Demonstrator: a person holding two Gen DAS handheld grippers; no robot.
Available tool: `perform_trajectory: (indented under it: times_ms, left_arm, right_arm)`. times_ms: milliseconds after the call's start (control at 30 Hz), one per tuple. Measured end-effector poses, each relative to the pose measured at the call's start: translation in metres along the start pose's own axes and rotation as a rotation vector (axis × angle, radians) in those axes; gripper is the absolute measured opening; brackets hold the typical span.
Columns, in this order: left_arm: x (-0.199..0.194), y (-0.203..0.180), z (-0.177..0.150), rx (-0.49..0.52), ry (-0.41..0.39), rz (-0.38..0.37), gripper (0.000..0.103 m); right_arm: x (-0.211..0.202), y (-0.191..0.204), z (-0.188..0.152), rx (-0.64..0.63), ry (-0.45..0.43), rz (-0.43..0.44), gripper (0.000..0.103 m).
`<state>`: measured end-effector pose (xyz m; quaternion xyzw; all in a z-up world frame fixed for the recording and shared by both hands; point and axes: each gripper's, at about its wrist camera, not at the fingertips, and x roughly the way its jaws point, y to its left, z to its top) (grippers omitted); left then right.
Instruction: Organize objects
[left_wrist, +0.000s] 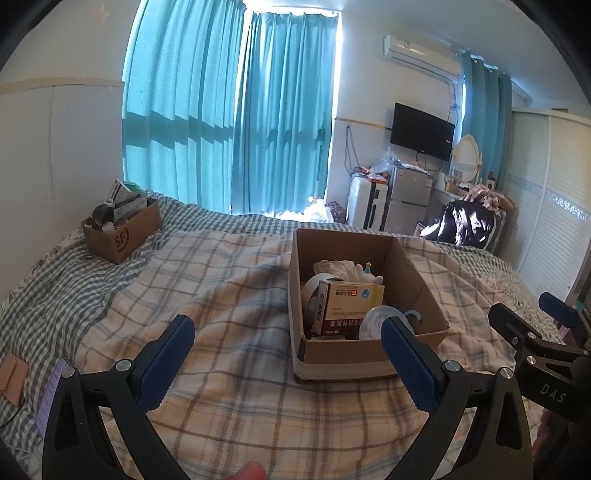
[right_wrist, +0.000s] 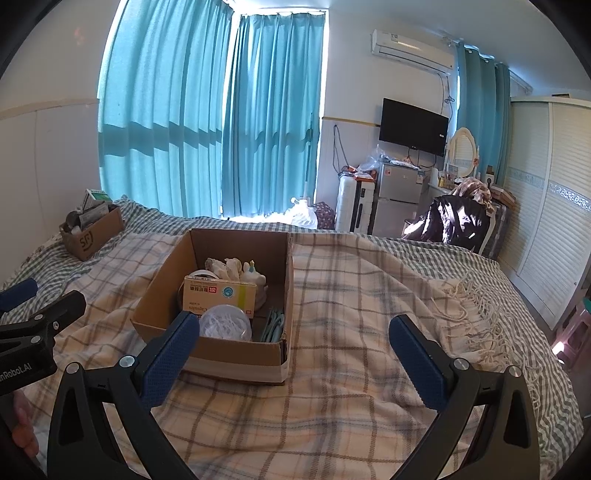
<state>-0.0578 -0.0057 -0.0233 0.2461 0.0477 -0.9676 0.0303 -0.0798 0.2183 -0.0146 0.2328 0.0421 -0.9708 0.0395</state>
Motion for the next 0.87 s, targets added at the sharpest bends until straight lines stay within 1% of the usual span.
perform_trajectory:
  times_ms: [100,367,867]
  left_arm:
    - [0.0005,0.0005,0.0002,-0.001,0.004,0.0,0.103]
    - [0.0016,-0.0037,-0.0011,0.022,0.007,-0.001,0.103]
    - [0.0019,-0.0041,-0.0013,0.027,0.009,0.005,0.103]
  right_arm:
    - [0.001,0.0006,-0.0007,-0.005,0.001,-0.009,0.103]
    - [0.0024,-0.0016,-0.0016,0.013,0.003,0.0,0.103]
    - [0.0043,-0.001,-0.0016,0.02,0.014,0.001,0.103]
